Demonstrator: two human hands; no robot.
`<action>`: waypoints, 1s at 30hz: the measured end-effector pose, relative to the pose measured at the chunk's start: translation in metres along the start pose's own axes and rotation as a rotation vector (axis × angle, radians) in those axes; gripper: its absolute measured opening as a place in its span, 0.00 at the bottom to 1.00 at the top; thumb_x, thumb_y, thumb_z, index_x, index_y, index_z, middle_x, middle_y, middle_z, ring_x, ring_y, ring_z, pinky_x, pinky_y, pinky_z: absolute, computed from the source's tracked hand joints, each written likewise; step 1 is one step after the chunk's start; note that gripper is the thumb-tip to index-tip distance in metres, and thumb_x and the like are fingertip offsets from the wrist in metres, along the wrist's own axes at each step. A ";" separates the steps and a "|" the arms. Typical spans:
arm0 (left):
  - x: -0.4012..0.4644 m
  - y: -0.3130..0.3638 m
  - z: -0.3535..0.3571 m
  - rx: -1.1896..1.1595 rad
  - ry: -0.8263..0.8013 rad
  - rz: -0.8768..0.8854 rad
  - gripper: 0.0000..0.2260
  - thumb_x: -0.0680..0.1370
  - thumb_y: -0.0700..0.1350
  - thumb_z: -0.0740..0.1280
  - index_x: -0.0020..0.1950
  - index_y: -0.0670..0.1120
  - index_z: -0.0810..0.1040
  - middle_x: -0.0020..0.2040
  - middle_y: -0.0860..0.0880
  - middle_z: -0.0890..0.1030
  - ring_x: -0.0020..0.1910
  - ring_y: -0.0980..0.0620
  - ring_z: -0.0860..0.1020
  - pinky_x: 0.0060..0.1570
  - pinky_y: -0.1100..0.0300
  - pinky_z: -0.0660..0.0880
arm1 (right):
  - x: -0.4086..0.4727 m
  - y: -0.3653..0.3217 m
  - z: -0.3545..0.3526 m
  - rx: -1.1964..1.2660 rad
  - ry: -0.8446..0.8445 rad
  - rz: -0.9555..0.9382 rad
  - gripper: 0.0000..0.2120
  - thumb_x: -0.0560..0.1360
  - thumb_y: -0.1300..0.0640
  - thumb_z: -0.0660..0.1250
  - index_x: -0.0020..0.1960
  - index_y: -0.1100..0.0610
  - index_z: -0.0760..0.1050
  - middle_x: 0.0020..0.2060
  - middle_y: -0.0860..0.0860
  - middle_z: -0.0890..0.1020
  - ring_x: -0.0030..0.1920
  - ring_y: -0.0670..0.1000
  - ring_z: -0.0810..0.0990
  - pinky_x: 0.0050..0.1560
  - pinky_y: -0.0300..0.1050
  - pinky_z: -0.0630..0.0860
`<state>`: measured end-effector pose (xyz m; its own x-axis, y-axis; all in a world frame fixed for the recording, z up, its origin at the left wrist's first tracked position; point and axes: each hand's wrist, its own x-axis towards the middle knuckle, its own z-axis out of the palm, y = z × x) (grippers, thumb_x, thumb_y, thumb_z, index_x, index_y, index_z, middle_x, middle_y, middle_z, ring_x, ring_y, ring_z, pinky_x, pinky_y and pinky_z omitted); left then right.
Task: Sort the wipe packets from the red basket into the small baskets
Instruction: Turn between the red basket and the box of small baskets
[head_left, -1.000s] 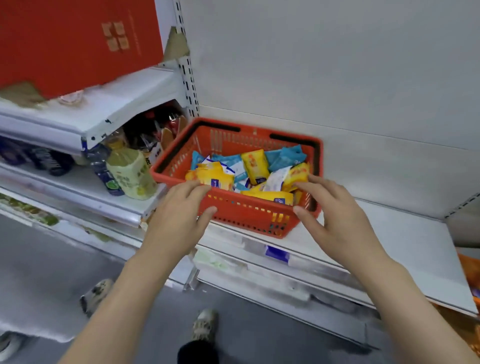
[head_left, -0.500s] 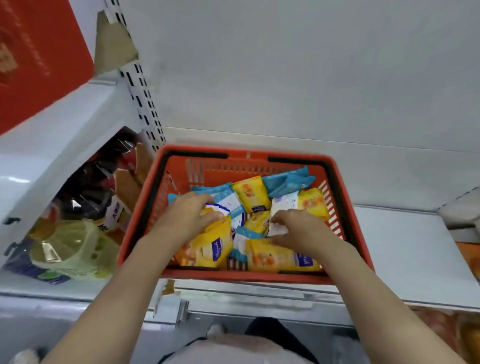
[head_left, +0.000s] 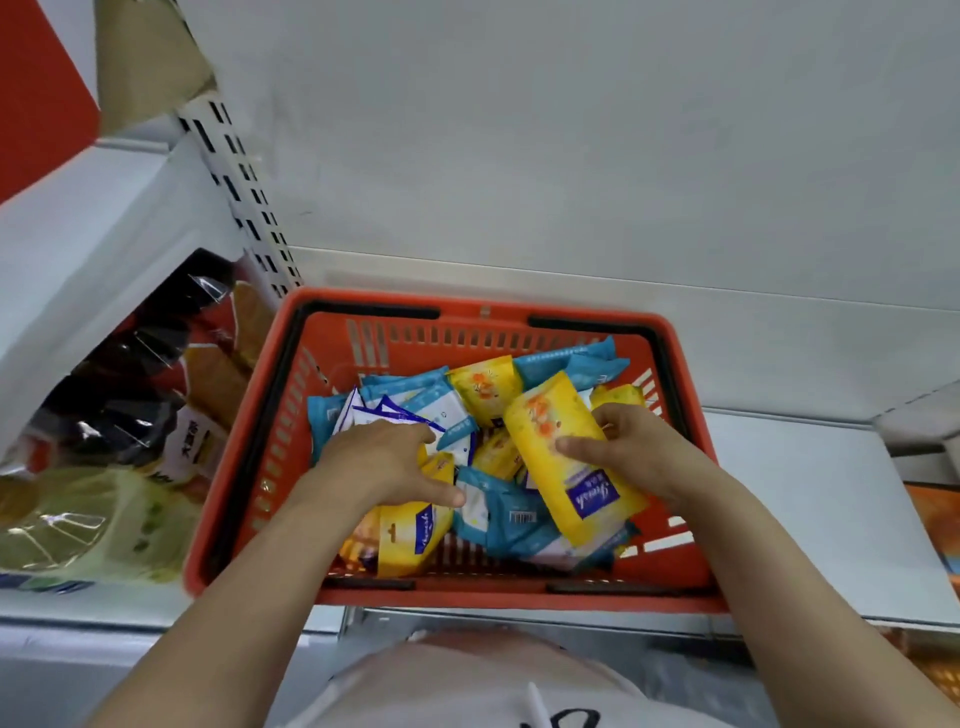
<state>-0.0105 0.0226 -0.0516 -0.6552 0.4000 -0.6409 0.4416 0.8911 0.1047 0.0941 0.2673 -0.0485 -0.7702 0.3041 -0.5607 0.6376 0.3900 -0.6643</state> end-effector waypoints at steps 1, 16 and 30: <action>0.000 0.003 0.000 0.028 0.009 -0.002 0.43 0.66 0.73 0.68 0.77 0.59 0.59 0.74 0.54 0.68 0.71 0.49 0.69 0.61 0.53 0.71 | -0.002 -0.001 -0.001 0.090 -0.001 0.012 0.17 0.70 0.47 0.77 0.52 0.56 0.78 0.43 0.53 0.86 0.40 0.52 0.86 0.40 0.49 0.83; -0.019 -0.038 -0.013 -0.470 0.422 0.008 0.25 0.71 0.56 0.75 0.67 0.54 0.75 0.60 0.46 0.81 0.57 0.46 0.79 0.50 0.54 0.73 | -0.037 -0.015 0.024 0.522 0.192 -0.241 0.29 0.67 0.65 0.78 0.61 0.50 0.70 0.51 0.54 0.80 0.47 0.54 0.83 0.38 0.49 0.83; -0.053 0.010 -0.012 -1.309 0.284 0.469 0.06 0.77 0.40 0.69 0.53 0.46 0.79 0.41 0.49 0.85 0.35 0.55 0.83 0.35 0.62 0.77 | -0.105 -0.012 0.017 0.733 0.553 -0.269 0.24 0.67 0.66 0.77 0.60 0.55 0.76 0.48 0.55 0.84 0.47 0.56 0.84 0.44 0.50 0.82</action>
<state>0.0214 0.0133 -0.0077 -0.7770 0.5987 -0.1945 -0.1260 0.1548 0.9799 0.1680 0.2161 0.0099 -0.6713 0.7246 -0.1559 0.1458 -0.0771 -0.9863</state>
